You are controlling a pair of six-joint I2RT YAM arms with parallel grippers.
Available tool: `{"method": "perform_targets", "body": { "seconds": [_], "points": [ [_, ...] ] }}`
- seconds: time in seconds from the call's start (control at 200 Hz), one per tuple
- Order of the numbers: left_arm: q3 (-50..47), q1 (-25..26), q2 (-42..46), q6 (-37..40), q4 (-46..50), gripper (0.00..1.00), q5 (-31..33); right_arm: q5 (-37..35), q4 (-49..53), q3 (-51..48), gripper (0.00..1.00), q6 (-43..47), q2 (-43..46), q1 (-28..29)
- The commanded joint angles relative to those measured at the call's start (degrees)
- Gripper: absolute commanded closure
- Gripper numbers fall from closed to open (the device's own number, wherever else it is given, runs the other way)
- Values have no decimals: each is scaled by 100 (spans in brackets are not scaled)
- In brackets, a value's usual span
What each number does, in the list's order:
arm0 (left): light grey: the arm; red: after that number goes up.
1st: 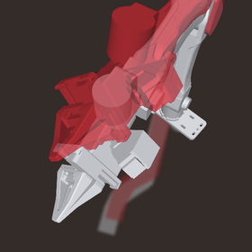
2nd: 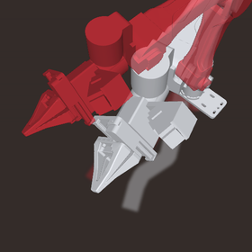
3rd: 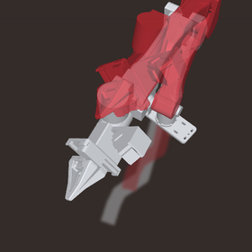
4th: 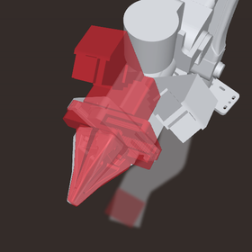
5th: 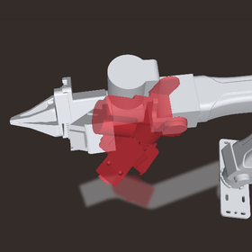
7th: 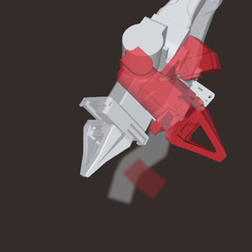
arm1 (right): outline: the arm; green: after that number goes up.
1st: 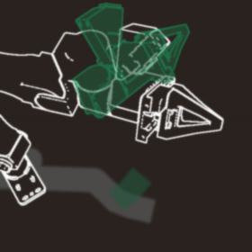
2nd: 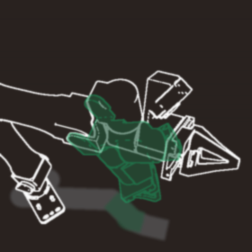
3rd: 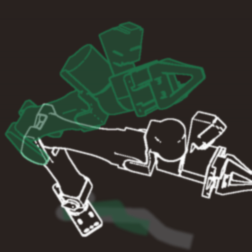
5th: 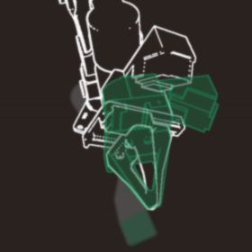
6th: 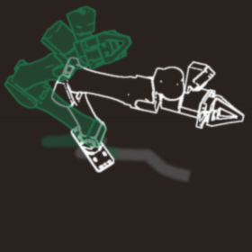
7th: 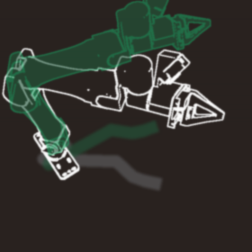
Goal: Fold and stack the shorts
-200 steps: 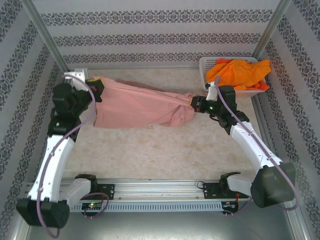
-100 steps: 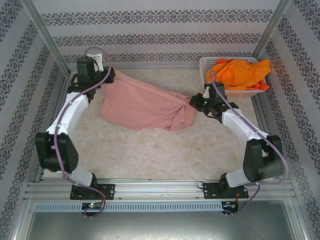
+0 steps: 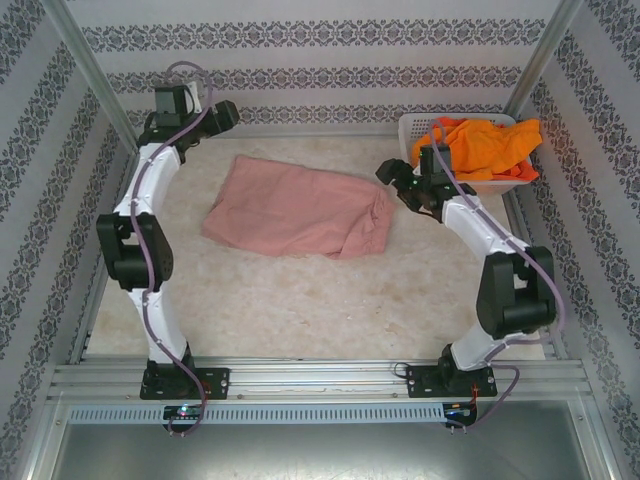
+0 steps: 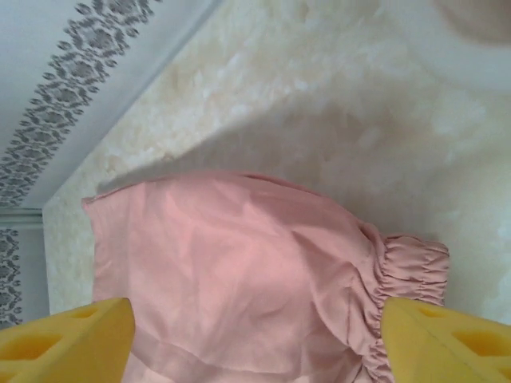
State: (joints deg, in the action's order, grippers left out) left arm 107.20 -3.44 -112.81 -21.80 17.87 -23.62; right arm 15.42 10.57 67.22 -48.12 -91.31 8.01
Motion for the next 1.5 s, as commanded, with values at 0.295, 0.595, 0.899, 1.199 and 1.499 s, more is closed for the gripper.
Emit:
{"method": "perform_targets", "body": {
  "seconds": [0.295,0.595,0.899,1.199,1.499],
  "points": [
    [-4028,575,2278,-1227,-2216,0,-642,849,-185,-85,12,-308,-83,1275],
    [-5094,839,1483,-1336,-3063,0,-431,805,-201,-575,12,-371,-589,1563],
    [-5616,600,885,-1159,-3331,0,-225,893,-103,-1238,11,-121,-502,1299],
    [-6044,87,960,-953,-3170,0,-104,1130,21,-1704,10,142,-380,932],
    [-6275,-345,1131,-947,-3161,1,-270,1598,130,-2057,10,354,-60,726]
  ]
}}
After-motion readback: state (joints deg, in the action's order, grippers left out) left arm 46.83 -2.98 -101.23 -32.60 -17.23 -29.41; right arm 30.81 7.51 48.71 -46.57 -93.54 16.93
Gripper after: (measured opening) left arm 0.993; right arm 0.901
